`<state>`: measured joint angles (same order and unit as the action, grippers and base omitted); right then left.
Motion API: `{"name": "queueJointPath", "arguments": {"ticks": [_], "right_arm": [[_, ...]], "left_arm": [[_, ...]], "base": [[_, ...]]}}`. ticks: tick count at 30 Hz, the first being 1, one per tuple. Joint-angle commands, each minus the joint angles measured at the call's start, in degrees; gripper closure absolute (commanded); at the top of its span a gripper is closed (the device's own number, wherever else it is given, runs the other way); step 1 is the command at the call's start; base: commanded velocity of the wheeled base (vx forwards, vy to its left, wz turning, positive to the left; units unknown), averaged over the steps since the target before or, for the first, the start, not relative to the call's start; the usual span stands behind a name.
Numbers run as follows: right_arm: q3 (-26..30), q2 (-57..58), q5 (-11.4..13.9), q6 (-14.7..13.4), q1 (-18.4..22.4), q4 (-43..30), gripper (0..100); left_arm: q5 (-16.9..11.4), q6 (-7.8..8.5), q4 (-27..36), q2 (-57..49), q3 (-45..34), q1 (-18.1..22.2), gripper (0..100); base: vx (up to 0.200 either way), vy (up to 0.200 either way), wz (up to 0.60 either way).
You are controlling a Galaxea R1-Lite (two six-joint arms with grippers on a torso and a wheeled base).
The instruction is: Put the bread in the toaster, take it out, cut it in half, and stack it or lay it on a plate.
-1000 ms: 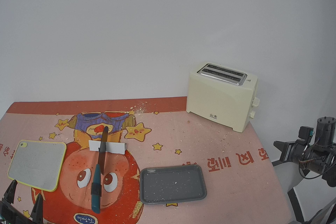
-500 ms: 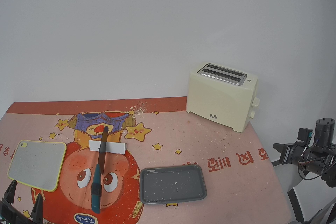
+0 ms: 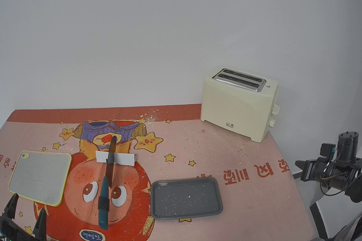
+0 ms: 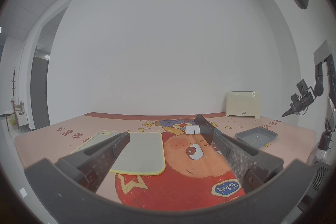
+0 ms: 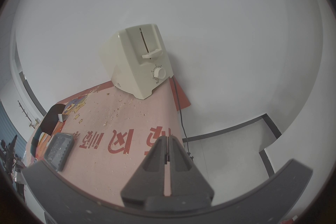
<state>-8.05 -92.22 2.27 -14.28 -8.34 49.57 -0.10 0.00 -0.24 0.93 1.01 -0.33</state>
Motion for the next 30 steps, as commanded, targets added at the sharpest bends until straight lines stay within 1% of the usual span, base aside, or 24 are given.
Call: {"name": "queueJointPath", "arguments": {"ticks": [1, 3, 5, 6, 8, 9, 11, 14, 17, 20, 24, 30], "right_arm": [[-0.04, -1.03, -0.07, 0.04, -0.27, 1.85, 100], [-0.04, -0.94, -0.07, 0.04, -0.54, 2.73, 100], [-1.18, -0.59, 0.37, -0.05, -0.54, 7.47, 100], [-1.45, -0.59, 0.46, -0.05, -0.54, 7.91, 100], [-5.49, -1.91, 0.55, -0.05, -0.45, 8.88, 100], [-5.49, -1.91, 0.55, -0.05, -0.45, 8.88, 100], [-9.36, -7.62, 0.63, -0.05, 0.25, 9.50, 100], [-13.58, -12.10, 0.63, -0.05, 0.52, 9.67, 100], [-14.45, -13.77, 0.55, 0.30, 0.16, 9.94, 100], [-13.93, -15.00, 0.28, 1.09, -1.68, 9.94, 100], [-14.28, -15.18, -0.42, 0.92, -3.44, 9.94, 100], [-15.42, -16.32, -0.33, 0.74, -2.74, 10.02, 100]], "left_arm": [[0.01, 0.00, -0.02, -0.22, -1.01, -0.02, 0], [0.01, 0.00, -0.02, -0.22, -1.01, -0.02, 0], [0.01, 0.00, -0.02, -0.22, -1.01, -0.02, 0], [0.01, 0.00, -0.02, -0.31, -1.01, -0.02, 0], [0.01, 0.00, -0.02, -0.22, -1.01, -0.02, 0], [0.01, 0.00, -0.02, -0.22, -1.01, -0.02, 0], [0.01, 0.00, -0.02, -0.22, -1.01, -0.02, 0], [0.01, 0.00, -0.02, -0.31, -1.01, -0.02, 0], [0.01, 0.00, -0.02, -0.31, -1.01, -0.02, 0], [0.01, 0.00, -0.02, -0.22, -1.01, -0.02, 0], [0.01, 0.00, -0.02, -0.22, -1.01, -0.02, 0], [0.01, 0.00, -0.02, -0.22, -1.01, -0.02, 0]], "base": [[0.000, 0.000, 0.00], [0.000, 0.000, 0.00], [0.000, 0.000, 0.00], [0.000, 0.000, 0.00], [0.000, 0.000, 0.00], [0.000, 0.000, 0.00], [0.000, 0.000, 0.00], [0.000, 0.000, 0.00], [0.000, 0.000, 0.00], [0.000, 0.000, 0.00], [0.000, 0.000, 0.00], [0.000, 0.000, 0.00]]}}
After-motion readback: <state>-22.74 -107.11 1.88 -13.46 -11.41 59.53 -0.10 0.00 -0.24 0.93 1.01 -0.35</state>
